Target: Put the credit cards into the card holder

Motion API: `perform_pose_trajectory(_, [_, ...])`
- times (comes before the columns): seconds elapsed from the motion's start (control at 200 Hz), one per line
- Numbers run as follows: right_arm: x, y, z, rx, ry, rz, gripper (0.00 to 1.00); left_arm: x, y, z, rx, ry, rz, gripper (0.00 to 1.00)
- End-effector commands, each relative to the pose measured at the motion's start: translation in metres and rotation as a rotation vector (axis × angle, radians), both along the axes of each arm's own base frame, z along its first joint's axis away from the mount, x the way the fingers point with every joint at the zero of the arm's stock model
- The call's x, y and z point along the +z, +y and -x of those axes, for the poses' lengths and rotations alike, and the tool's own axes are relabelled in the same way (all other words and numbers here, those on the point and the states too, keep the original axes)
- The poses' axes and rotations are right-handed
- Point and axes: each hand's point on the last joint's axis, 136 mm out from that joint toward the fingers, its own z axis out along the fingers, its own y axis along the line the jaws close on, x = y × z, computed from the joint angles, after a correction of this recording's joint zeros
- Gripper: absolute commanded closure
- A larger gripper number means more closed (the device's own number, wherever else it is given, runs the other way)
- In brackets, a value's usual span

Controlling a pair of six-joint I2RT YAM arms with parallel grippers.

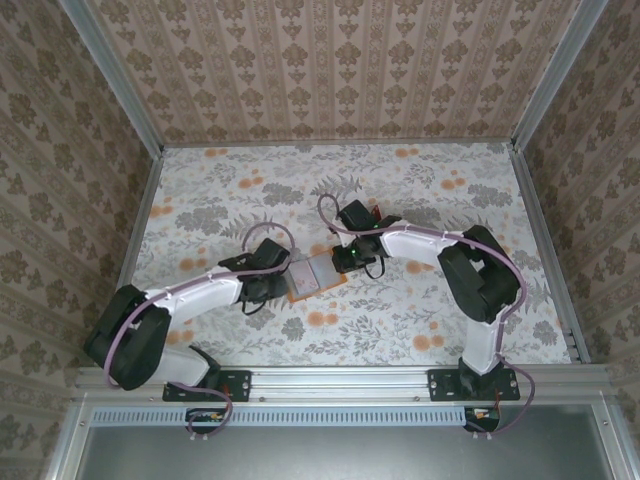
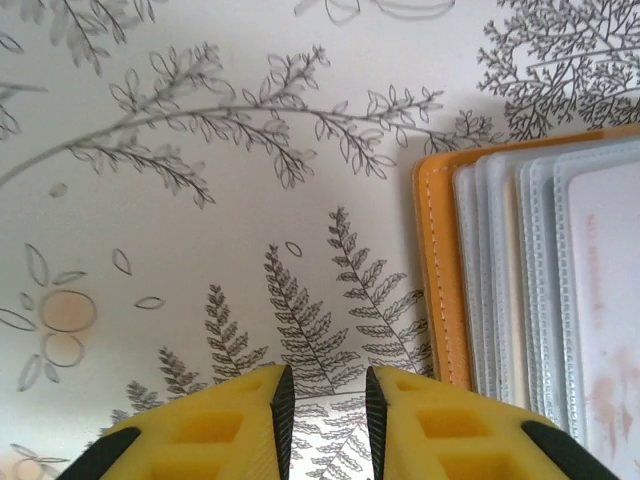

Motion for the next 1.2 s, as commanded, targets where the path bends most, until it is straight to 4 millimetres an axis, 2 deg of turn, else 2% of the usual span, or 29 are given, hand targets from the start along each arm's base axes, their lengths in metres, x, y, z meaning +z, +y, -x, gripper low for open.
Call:
perform_pose_trajectory(0.0, [0.024,0.001,0.010,0.021,-0.014,-0.036,0.90,0.028,-0.003,-0.020,-0.042,-0.062,0.002,0.71])
perform_pose_trajectory(0.115, [0.035,-0.001,0.020,0.020,-0.011,-0.061,0.89,0.045,-0.006,-0.046,-0.066,-0.106,0.017,0.70])
perform_pose_trajectory(0.235, [0.031,-0.002,0.041,0.022,0.041,-0.095,0.89,0.052,-0.011,-0.075,-0.095,-0.119,0.020,0.70])
perform_pose_trajectory(0.34, [0.020,0.000,0.060,0.019,0.084,-0.110,0.89,0.046,-0.019,-0.095,-0.122,-0.107,0.032,0.71])
perform_pose_trajectory(0.49, [0.002,0.004,0.074,0.007,0.121,-0.110,0.89,0.027,-0.033,-0.106,-0.163,-0.055,0.057,0.72])
perform_pose_trajectory(0.65, [-0.014,0.005,0.066,-0.034,0.120,-0.090,0.89,0.006,-0.032,-0.092,-0.166,0.006,0.069,0.78])
perform_pose_trajectory(0.805, [-0.022,0.013,0.041,-0.046,0.085,-0.066,0.89,-0.007,-0.017,-0.066,-0.134,0.044,0.062,0.82])
perform_pose_trajectory(1.05, [-0.015,0.016,-0.012,-0.091,0.035,-0.083,0.89,-0.019,0.008,-0.020,-0.050,0.075,0.077,0.84])
perform_pose_trajectory(1.19, [-0.010,0.037,-0.025,-0.048,0.057,-0.116,0.89,-0.025,0.002,-0.005,-0.035,0.075,0.104,0.83])
